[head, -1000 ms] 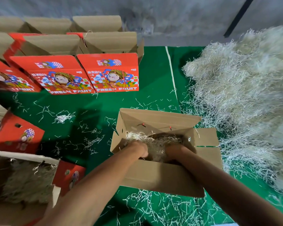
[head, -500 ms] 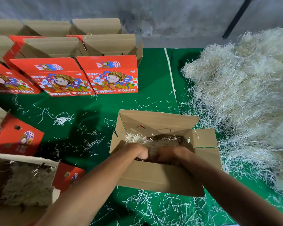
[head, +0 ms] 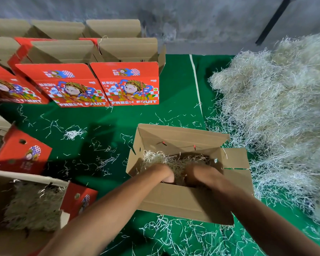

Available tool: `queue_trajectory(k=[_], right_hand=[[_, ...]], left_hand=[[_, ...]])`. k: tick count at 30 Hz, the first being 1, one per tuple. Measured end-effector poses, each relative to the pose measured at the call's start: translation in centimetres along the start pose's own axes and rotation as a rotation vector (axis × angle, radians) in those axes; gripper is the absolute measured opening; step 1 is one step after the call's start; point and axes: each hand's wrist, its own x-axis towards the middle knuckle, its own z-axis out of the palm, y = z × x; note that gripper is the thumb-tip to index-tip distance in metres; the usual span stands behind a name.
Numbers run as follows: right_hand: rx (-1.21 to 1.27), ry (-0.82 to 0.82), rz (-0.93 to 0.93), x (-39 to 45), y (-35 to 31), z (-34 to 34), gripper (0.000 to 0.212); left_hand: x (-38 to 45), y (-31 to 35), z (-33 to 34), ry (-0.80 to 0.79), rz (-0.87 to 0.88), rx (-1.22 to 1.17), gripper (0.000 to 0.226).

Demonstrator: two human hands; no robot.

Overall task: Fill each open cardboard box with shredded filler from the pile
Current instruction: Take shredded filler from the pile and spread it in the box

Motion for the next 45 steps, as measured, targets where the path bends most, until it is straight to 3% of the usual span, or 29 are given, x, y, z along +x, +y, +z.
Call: queue_trajectory(k=[2, 4, 9, 13, 16, 19, 22, 25, 26, 27, 28, 29, 30, 31, 32, 33, 34, 37, 39, 41, 42, 43, 44, 45], right_hand=[[0.099, 0.187, 0.034, -0.1, 1.1, -0.2, 0.030], [0.048, 0.157, 0.050, -0.3, 1.5, 0.0, 0.033], [-0.075, -0.105, 0.019, -0.5, 0.3, 1.5, 0.044], [0.122, 0.059, -0.152, -1.3, -0.1, 0.6, 0.071], [0.135, 0.050, -0.130, -1.2, -0.3, 0.8, 0.056], [0.061, 0.114, 0.095, -1.5, -0.1, 0.8, 0.053], [0.066, 0.044, 0.074, -1.5, 0.4, 1.1, 0.052], [0.089, -0.050, -0.023, -1.5, 0.5, 1.4, 0.046], [0.094, -0.061, -0.048, -1.3, 0.7, 1.5, 0.044], [0.105, -0.060, -0.084, -1.2, 0.9, 1.5, 0.042], [0.118, -0.059, -0.121, -1.1, 1.0, 1.6, 0.041], [0.119, -0.062, -0.149, -1.0, 1.0, 1.6, 0.040], [0.114, -0.074, -0.163, -0.9, 1.0, 1.7, 0.041], [0.107, -0.093, -0.162, -0.8, 1.0, 1.9, 0.042], [0.099, -0.108, -0.150, -0.7, 1.0, 2.0, 0.043], [0.088, -0.118, -0.137, -0.6, 0.9, 2.0, 0.045], [0.074, -0.124, -0.128, -0.5, 0.8, 2.1, 0.046], [0.031, -0.123, -0.112, -0.4, 0.7, 2.1, 0.045], [0.009, -0.089, -0.091, -0.7, 0.6, 2.1, 0.043], [0.000, 0.019, -0.066, -1.1, 0.6, 2.0, 0.039], [-0.014, 0.116, -0.043, -1.3, 0.7, 1.8, 0.036], [-0.045, 0.220, -0.015, -1.5, 0.8, 1.4, 0.033], [-0.087, 0.301, 0.012, -1.7, 0.8, 1.0, 0.031], [-0.135, 0.358, 0.028, -1.8, 0.8, 0.7, 0.031]], left_hand=[[0.0, 0.5, -0.2, 0.248, 0.012, -0.077, 0.033], [0.5, 1.2, -0.3, 0.447, 0.068, -0.137, 0.030], [1.7, 1.8, 0.7, 0.326, 0.051, -0.140, 0.066], [0.9, 2.3, 0.4, 0.328, 0.032, -0.047, 0.068], [-0.7, 2.6, -0.7, 0.461, 0.100, -0.066, 0.045], [-2.4, 2.2, -0.2, 0.692, 0.432, -0.052, 0.046], [-3.1, 1.9, -0.9, 0.667, 0.513, -0.044, 0.067], [-1.6, 2.7, -1.7, 0.506, 0.477, 0.176, 0.046], [0.8, 3.1, -0.8, 0.561, 0.439, 0.219, 0.050], [2.2, 3.1, -0.2, 0.696, 0.306, 0.145, 0.078], [2.3, 2.0, -1.2, 0.653, 0.203, -0.066, 0.101], [3.2, 1.7, -0.1, 0.605, -0.045, 0.108, 0.097], [3.6, 2.4, 1.8, 0.505, -0.131, 0.409, 0.090], [4.1, 3.0, 2.7, 0.288, 0.094, 0.482, 0.072], [4.7, 3.6, 3.0, 0.298, 0.251, 0.408, 0.044], [4.8, 3.6, 2.7, 0.396, 0.321, 0.334, 0.038], [5.1, 3.2, 1.8, 0.463, 0.357, 0.376, 0.042], [5.9, 3.2, 1.4, 0.205, 0.302, 0.442, 0.048], [6.3, 4.0, 0.9, 0.433, 0.276, 0.487, 0.047], [4.2, 4.0, 0.5, 0.410, 0.252, 0.202, 0.036], [3.2, 3.9, -0.3, 0.499, 0.233, 0.004, 0.036], [1.2, 3.4, -1.3, 0.703, 0.136, -0.082, 0.042], [0.1, 3.3, -2.0, 0.526, 0.082, 0.054, 0.054], [1.1, 3.0, -0.9, 0.537, 0.095, 0.289, 0.039]])
